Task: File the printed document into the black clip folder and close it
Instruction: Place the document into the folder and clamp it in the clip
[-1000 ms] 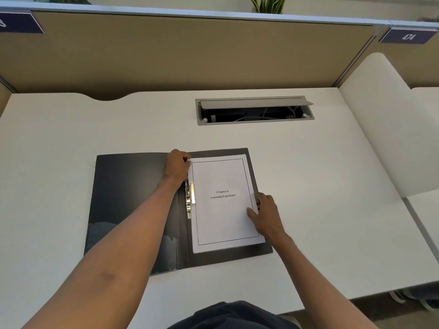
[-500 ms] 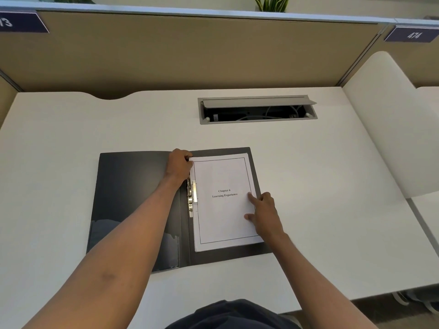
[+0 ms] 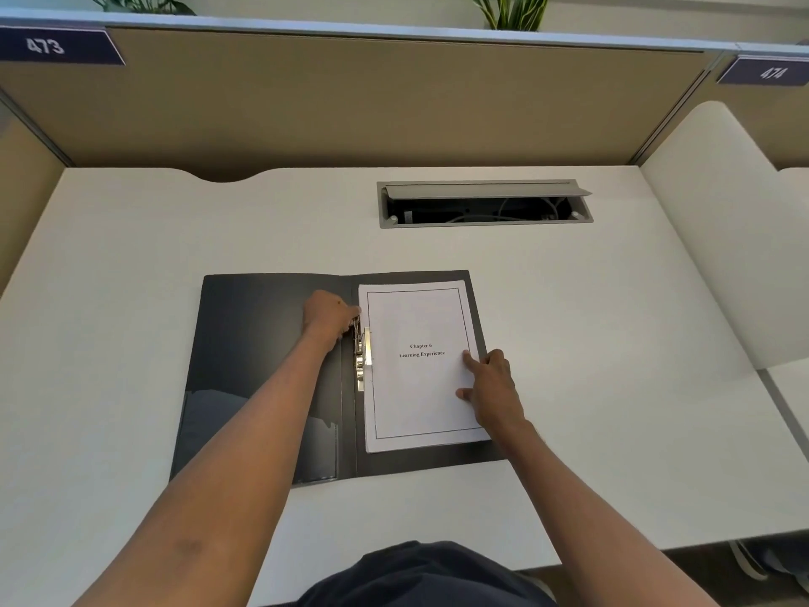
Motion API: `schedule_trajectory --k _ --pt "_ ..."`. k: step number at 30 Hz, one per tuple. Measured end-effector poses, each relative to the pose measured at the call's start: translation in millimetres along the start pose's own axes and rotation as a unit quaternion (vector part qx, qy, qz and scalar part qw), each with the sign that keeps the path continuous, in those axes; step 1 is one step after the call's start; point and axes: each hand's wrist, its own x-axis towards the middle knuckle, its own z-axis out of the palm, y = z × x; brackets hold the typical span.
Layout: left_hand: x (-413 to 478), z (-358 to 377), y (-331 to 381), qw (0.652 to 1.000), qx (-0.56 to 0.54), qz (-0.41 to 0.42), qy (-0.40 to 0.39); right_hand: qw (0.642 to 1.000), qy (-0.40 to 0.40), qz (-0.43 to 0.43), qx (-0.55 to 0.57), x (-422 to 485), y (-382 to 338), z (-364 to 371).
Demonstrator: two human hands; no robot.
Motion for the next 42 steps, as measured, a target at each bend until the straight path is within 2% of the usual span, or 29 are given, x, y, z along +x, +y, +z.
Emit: schedule_trajectory --k 4,8,13,22,26,31,42 --pt "-17 -2 2 0.995 -0.099 -0.03 0.002 1.0 0.0 0.002 -0.009 1 1 0" --pt "-37 -3 -7 0.988 -0.156 -0.013 0.004 1.0 0.004 -0.003 -0.007 2 0 1" --pt "-63 1 -26 0.985 -0.169 -0.011 0.041 1.0 0.006 -0.003 -0.014 3 -1 3" --pt "-100 9 -56 0.971 -0.226 -0.06 0.045 1.0 0.012 0.002 -0.008 4 -1 4" --pt "-103 9 -67 0.976 -0.205 -0.064 0.048 1.0 0.01 0.003 -0.009 5 -1 4" --pt "-103 11 -81 0.99 -0.12 -0.035 0.063 1.0 0.015 -0.001 -0.003 4 -1 5" --pt "-105 19 -78 0.997 -0.016 -0.006 0.076 1.0 0.016 0.0 -0.001 4 -1 5"
